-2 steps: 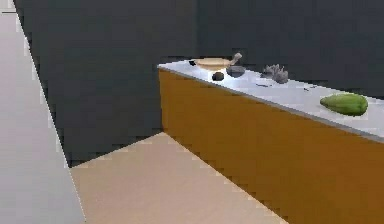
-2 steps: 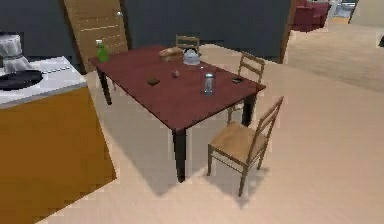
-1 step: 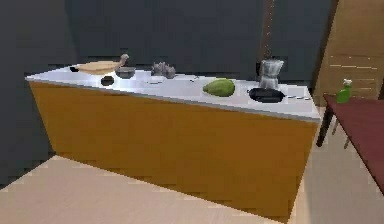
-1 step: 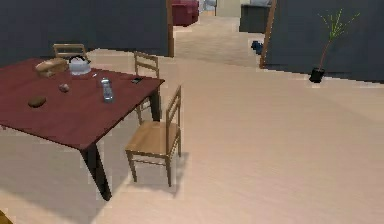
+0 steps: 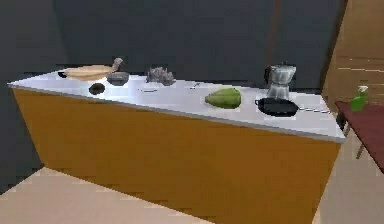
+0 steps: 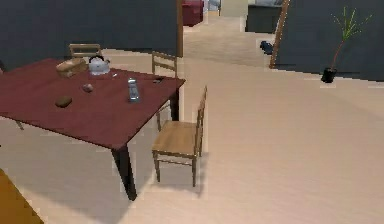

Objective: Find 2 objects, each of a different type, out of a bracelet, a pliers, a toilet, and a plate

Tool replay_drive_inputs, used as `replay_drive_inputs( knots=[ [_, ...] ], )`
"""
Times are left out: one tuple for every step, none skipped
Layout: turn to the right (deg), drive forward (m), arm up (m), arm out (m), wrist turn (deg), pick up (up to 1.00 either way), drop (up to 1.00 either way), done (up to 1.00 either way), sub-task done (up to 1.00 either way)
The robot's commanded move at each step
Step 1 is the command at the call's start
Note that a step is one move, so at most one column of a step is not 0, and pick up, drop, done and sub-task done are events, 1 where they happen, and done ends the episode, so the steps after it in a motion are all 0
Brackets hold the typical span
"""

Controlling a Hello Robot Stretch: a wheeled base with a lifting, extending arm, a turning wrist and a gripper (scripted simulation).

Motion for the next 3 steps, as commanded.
replay_drive_inputs(
  knots=[
    [12.0,0.00,0.00,0.00,0.0,0.00,0.00,0.00,0.00],
    [0.0,0.45,0.00,0.00,0.0,0.00,0.00,0.00,0.00],
    [-33.0,0.00,0.00,0.00,0.0,0.00,0.00,0.00,0.00]
  ],
)
